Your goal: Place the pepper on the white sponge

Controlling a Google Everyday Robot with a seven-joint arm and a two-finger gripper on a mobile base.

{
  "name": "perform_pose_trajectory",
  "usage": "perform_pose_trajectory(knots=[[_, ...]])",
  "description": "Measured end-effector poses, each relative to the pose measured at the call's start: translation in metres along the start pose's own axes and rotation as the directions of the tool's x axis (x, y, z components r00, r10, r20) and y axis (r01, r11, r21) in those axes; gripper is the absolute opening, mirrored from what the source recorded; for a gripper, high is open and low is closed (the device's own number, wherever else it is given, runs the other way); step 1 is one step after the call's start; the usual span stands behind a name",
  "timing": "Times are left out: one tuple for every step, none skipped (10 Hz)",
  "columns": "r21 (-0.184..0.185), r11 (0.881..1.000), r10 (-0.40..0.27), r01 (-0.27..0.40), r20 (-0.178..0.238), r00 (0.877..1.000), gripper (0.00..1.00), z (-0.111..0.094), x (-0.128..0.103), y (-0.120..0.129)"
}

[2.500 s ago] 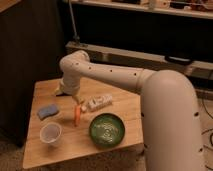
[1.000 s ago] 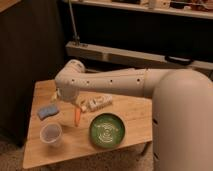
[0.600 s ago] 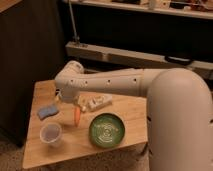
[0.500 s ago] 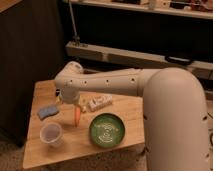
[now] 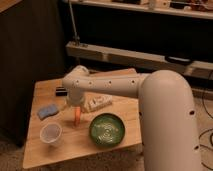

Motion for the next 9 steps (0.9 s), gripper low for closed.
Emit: perform_pose_trajectory(knots=[[0.001,1.000,0.003,-0.003,0.011,1.000,0.74,0.004,0.001,0.002],[-0.002,1.000,0.001,-0.001,0.023,1.000,0.66,0.008,0.002,0.001],[-0.006,1.000,-0.002,0.002,0.036,0.999,0.58,0.013,0.003,0.000],[-0.013,1.000,-0.003,0.004,0.054,0.999,0.49,0.022,0.003,-0.001],[-0.022,1.000,0.000,0.002,0.058,0.998,0.49,0.025,0.004,0.002],[-0.030,1.000,0.004,-0.002,0.061,0.998,0.53,0.029,0.004,0.005],[-0.038,0.999,0.013,-0.011,0.060,0.998,0.57,0.030,0.004,0.007],[-0.046,0.999,0.021,-0.019,0.055,0.998,0.57,0.031,0.004,0.010],[-0.050,0.999,0.025,-0.022,0.051,0.998,0.57,0.033,0.004,0.011]])
